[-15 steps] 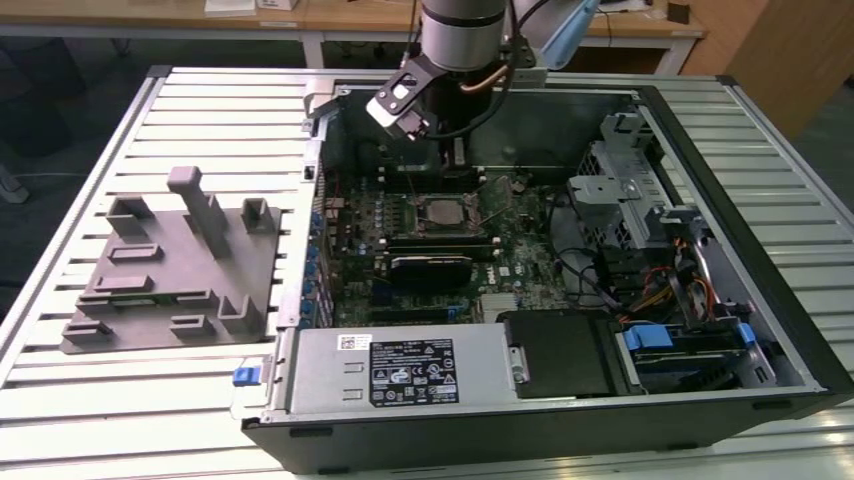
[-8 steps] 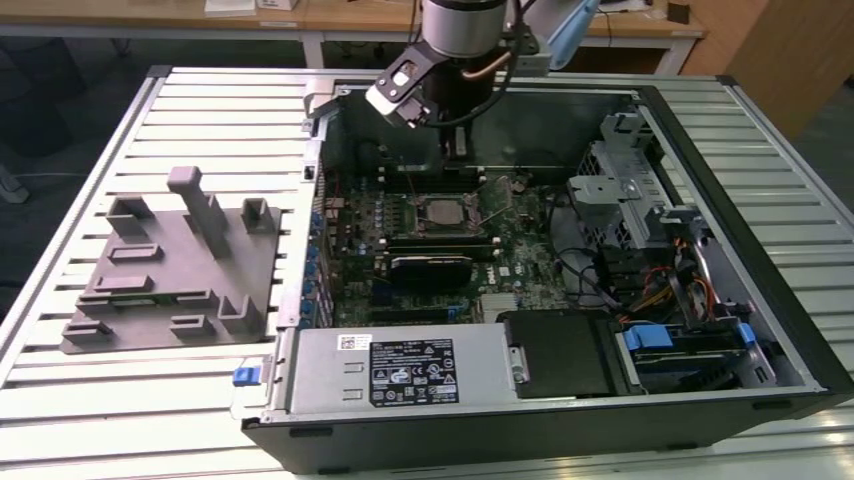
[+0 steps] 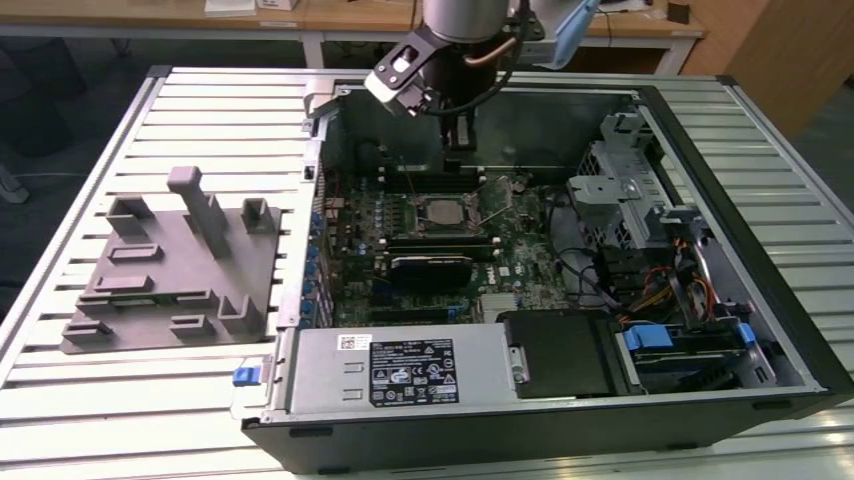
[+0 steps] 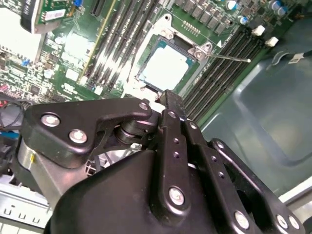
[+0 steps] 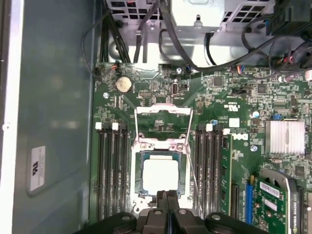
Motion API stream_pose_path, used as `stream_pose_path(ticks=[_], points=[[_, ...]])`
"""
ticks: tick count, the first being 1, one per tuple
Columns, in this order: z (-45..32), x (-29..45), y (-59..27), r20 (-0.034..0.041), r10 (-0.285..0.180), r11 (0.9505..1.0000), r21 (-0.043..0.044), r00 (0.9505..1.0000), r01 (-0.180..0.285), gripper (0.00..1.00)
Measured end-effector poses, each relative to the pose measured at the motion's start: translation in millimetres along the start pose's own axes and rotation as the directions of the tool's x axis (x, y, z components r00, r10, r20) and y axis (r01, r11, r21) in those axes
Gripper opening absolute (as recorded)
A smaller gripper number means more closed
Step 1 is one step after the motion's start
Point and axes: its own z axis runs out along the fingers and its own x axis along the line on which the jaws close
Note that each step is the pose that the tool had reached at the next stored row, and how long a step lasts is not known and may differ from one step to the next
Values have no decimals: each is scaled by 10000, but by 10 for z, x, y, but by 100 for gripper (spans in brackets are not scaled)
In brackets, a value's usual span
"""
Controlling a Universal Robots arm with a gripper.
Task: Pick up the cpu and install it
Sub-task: 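Close the cpu cover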
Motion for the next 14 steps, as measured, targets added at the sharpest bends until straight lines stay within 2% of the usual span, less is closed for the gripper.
stream_pose_path(ticks=[5, 8, 14], points=[[2, -66, -1, -2, 0, 10000, 1, 10000, 0, 11], [4, -76, 0, -3, 2, 10000, 0, 10000, -2, 11], [7, -77, 98, 0, 0, 10000, 2, 10000, 0, 11]])
